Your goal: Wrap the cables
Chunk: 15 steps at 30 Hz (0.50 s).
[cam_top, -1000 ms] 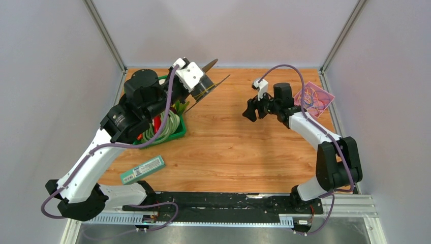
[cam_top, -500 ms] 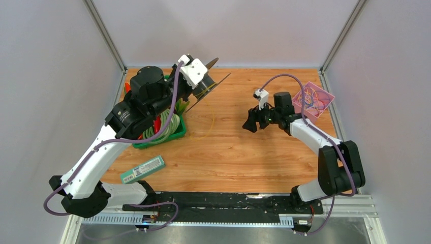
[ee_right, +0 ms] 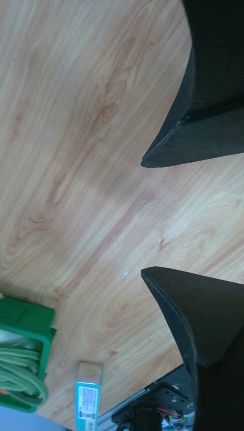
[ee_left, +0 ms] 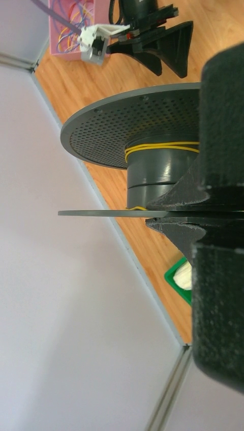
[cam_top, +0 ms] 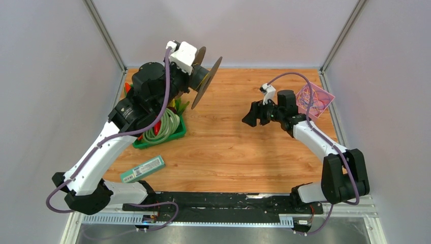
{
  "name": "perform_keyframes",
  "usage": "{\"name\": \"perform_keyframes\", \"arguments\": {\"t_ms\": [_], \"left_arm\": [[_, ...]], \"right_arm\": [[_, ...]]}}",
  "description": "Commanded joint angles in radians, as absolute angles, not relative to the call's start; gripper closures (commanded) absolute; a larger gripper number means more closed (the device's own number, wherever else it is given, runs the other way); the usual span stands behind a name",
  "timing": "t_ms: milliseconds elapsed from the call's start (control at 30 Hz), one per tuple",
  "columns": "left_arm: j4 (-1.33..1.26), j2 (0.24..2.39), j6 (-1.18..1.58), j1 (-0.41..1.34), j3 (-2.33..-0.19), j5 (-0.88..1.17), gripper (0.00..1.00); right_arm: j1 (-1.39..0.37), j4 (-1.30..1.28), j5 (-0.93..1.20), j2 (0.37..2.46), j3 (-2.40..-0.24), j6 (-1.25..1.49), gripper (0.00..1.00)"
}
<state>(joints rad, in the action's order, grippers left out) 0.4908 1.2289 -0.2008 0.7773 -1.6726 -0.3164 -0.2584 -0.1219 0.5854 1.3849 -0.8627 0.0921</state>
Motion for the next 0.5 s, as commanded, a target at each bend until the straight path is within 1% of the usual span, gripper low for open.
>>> {"name": "perform_keyframes", "arguments": {"t_ms": [0,133,233,433,467], "left_arm": [[0.402,1.247,-0.114,0.778,-1.744,-0.443,1.0],[0.397,1.261,-0.091,0.778,-1.75,-0.537,1.0],[0.425,1.275,-0.061,0.776,-1.772,-0.59,1.0],[0.46,1.278,-0.006,0.781,-1.779,-0.581,1.0],[0.463,1.278,-0.006,0.782,-1.778,-0.575,1.0]], "right_arm": [[-0.255,-0.075,0.552,1.388,-0.962,0.159,0.25],[-0.271,-0.055,0.554,1.41,-0.988,0.25,0.27],[-0.32,-0.034,0.542,1.379,-0.976,0.204,0.28],[-0.446,-0.009,0.514,1.258,-0.878,-0.159,0.3],[-0.469,0.032,0.5,1.24,-0.861,-0.226,0.3]]}}
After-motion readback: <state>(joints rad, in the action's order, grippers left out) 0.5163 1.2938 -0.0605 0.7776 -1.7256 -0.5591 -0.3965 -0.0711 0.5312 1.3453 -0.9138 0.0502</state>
